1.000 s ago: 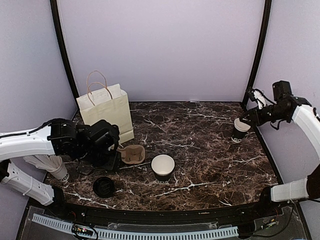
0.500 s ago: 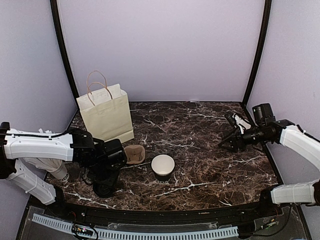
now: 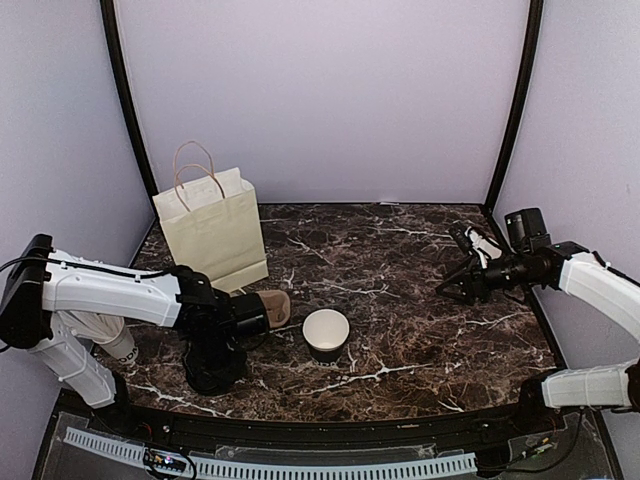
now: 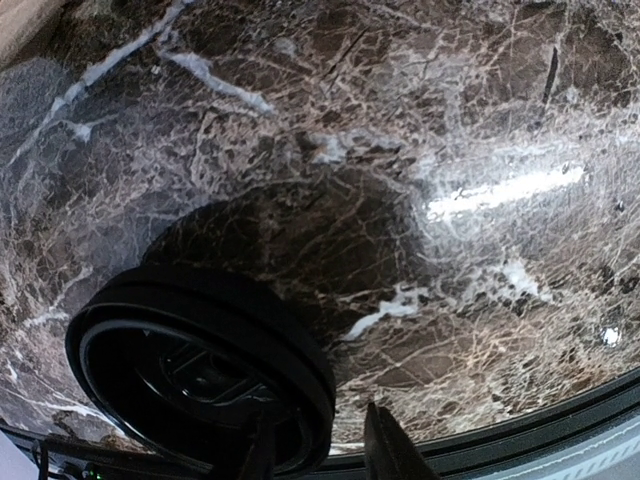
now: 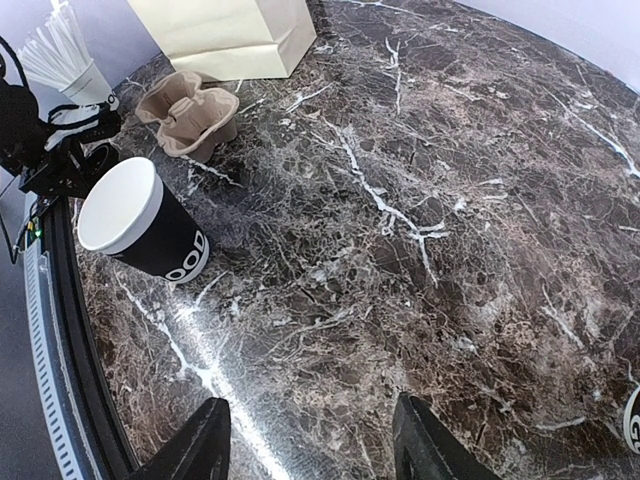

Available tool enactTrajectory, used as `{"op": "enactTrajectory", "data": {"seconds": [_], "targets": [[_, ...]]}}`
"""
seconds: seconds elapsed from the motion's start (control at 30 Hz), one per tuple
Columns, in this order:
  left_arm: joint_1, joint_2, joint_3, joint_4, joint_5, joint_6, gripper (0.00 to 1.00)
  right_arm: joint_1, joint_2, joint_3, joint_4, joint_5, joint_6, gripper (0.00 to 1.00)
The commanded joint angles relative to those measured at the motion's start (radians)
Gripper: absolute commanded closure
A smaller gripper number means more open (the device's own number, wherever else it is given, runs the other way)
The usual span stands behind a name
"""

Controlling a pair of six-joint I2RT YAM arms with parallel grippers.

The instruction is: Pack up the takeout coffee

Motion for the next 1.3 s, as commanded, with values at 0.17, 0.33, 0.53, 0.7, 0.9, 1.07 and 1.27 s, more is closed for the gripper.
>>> {"op": "enactTrajectory", "data": {"seconds": [0.17,0.33,0.53,0.7,0.9,1.07,1.27], "targets": [[0.003,0.021,0.031,0.009,0.012,0.012,0.78,0.004,0.012,-0.009,0.035,-0.014,-0.004,0.44],[0.003,0.023,0.045,0.005,0.013,0.019,0.87,0.003,0.014,-0.012,0.037,-0.01,-0.003,0.45],[0.004,-0.015,0.088,-0.055,-0.001,0.018,0.94,0.004,0.018,-0.012,0.038,-0.009,-0.001,0.45],[0.003,-0.068,0.158,-0.172,-0.064,0.012,0.94,0.004,0.021,-0.012,0.038,-0.013,-0.001,0.45],[0.004,-0.125,0.254,-0.171,-0.1,0.044,0.95,0.005,0.02,-0.004,0.036,-0.03,0.001,0.45],[0.005,-0.163,0.339,0.015,-0.084,0.128,0.96,0.04,0.021,0.045,0.015,-0.037,-0.002,0.46],[0.005,-0.132,0.463,0.218,-0.009,0.256,0.96,0.114,0.052,0.206,-0.048,-0.049,0.008,0.45]]}}
